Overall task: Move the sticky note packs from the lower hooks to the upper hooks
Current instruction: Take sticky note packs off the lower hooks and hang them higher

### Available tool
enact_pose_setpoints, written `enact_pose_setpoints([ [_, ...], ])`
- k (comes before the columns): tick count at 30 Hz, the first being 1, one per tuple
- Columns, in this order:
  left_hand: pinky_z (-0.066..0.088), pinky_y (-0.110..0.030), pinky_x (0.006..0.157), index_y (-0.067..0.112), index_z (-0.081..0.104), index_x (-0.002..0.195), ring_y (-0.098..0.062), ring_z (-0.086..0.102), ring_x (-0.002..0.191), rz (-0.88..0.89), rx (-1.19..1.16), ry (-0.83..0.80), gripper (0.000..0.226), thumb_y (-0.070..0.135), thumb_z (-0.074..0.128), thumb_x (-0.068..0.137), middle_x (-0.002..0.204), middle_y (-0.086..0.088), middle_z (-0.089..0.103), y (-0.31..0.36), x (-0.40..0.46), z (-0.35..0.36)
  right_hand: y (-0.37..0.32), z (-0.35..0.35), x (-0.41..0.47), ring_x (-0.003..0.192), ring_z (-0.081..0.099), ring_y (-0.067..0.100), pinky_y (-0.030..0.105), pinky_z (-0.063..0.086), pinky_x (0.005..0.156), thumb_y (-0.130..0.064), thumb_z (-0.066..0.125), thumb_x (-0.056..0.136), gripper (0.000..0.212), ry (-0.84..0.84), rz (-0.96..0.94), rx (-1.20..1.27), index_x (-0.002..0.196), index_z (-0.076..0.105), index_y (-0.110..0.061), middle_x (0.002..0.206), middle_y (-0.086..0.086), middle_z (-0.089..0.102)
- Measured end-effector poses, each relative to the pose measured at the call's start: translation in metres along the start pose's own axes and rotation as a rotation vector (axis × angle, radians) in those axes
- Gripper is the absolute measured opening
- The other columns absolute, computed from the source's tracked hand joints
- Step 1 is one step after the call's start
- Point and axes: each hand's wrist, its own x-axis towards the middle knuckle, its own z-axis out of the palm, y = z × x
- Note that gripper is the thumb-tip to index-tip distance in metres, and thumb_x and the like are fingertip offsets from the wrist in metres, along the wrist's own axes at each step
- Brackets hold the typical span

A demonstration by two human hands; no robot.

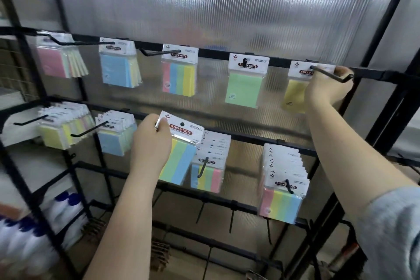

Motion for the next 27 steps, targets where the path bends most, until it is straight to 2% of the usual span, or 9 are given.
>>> enact_pose_setpoints([
  [3, 0.019, -0.035, 0.054, 0.013, 0.024, 0.066, -0.019, 0.025, 0.057, 0.008, -0.009, 0.014, 0.036, 0.02, 0.036, 0.099, 0.062, -0.001, 0.027, -0.002, 0.003, -0.007, 0.007, -0.003, -0.015, 0.11, 0.054, 0.01, 0.007, 0.032, 0.085, -0.015, 0.056, 0.087, 0.037, -0.011, 0.022, 0.01, 0.124, 0.054, -0.011, 0.125, 0.001, 0.055],
  [5, 0.022, -0.034, 0.054, 0.006, 0.034, 0.07, -0.019, 0.029, 0.059, 0.024, -0.03, 0.024, 0.032, 0.021, 0.036, 0.099, 0.065, -0.003, 0.034, -0.004, 0.007, -0.013, 0.014, -0.004, -0.026, 0.119, 0.052, 0.012, 0.013, 0.033, 0.098, -0.015, 0.052, 0.087, 0.042, -0.011, 0.038, 0.01, 0.128, 0.054, -0.011, 0.129, 0.001, 0.055],
  [6, 0.025, -0.034, 0.055, 0.001, 0.04, 0.075, -0.019, 0.032, 0.06, 0.035, -0.041, 0.034, 0.031, 0.021, 0.036, 0.099, 0.067, -0.004, 0.037, -0.005, 0.01, -0.015, 0.017, -0.005, -0.033, 0.121, 0.051, 0.012, 0.013, 0.033, 0.099, -0.015, 0.051, 0.088, 0.043, -0.02, 0.055, 0.024, 0.131, 0.052, -0.011, 0.131, 0.001, 0.054],
  [8, 0.025, -0.031, 0.055, -0.005, 0.044, 0.082, -0.019, 0.033, 0.062, 0.072, -0.066, 0.057, 0.032, 0.021, 0.037, 0.099, 0.069, -0.007, 0.04, -0.006, 0.017, -0.022, 0.022, -0.005, -0.05, 0.123, 0.049, 0.011, 0.008, 0.031, 0.093, -0.014, 0.051, 0.091, 0.044, -0.043, 0.096, 0.058, 0.135, 0.049, -0.008, 0.134, 0.002, 0.053],
  [11, 0.018, -0.027, 0.05, -0.002, 0.038, 0.074, -0.015, 0.027, 0.056, 0.159, -0.109, 0.086, 0.032, 0.019, 0.039, 0.099, 0.063, -0.004, 0.031, -0.006, 0.028, -0.032, 0.026, -0.004, -0.08, 0.12, 0.052, 0.009, 0.007, 0.032, 0.088, -0.014, 0.051, 0.093, 0.038, -0.074, 0.12, 0.076, 0.131, 0.052, -0.009, 0.13, 0.001, 0.057],
  [13, 0.022, -0.023, 0.046, 0.002, 0.037, 0.068, -0.009, 0.03, 0.05, 0.211, -0.14, 0.089, 0.035, 0.018, 0.04, 0.099, 0.06, 0.001, 0.031, -0.004, 0.038, -0.04, 0.028, -0.002, -0.103, 0.114, 0.054, 0.008, 0.008, 0.034, 0.088, -0.015, 0.052, 0.094, 0.035, -0.092, 0.111, 0.074, 0.128, 0.055, -0.008, 0.127, 0.001, 0.059],
  [17, 0.027, -0.018, 0.044, 0.023, 0.033, 0.06, -0.003, 0.036, 0.044, 0.316, -0.221, 0.036, 0.04, 0.02, 0.043, 0.099, 0.054, 0.007, 0.036, -0.005, 0.064, -0.057, 0.031, 0.008, -0.15, 0.11, 0.056, 0.009, 0.007, 0.037, 0.085, -0.015, 0.053, 0.095, 0.032, -0.08, 0.118, 0.076, 0.125, 0.059, -0.007, 0.12, 0.001, 0.062],
  [22, 0.024, -0.02, 0.047, 0.019, 0.036, 0.063, -0.008, 0.029, 0.05, 0.474, -0.32, -0.083, 0.038, 0.029, 0.051, 0.096, 0.056, 0.002, 0.041, -0.016, 0.097, -0.079, 0.032, 0.025, -0.201, 0.099, 0.058, 0.007, 0.016, 0.043, 0.088, -0.015, 0.053, 0.093, 0.024, -0.032, 0.143, 0.088, 0.115, 0.063, -0.011, 0.107, -0.002, 0.063],
  [27, 0.029, -0.011, 0.048, 0.031, 0.044, 0.066, 0.003, 0.041, 0.049, 0.587, -0.411, -0.115, 0.031, 0.028, 0.061, 0.091, 0.056, 0.012, 0.048, -0.013, 0.115, -0.096, 0.031, 0.029, -0.249, 0.089, 0.059, 0.005, 0.008, 0.045, 0.074, -0.014, 0.056, 0.091, 0.014, -0.015, 0.092, 0.048, 0.101, 0.066, -0.013, 0.096, -0.005, 0.065],
])
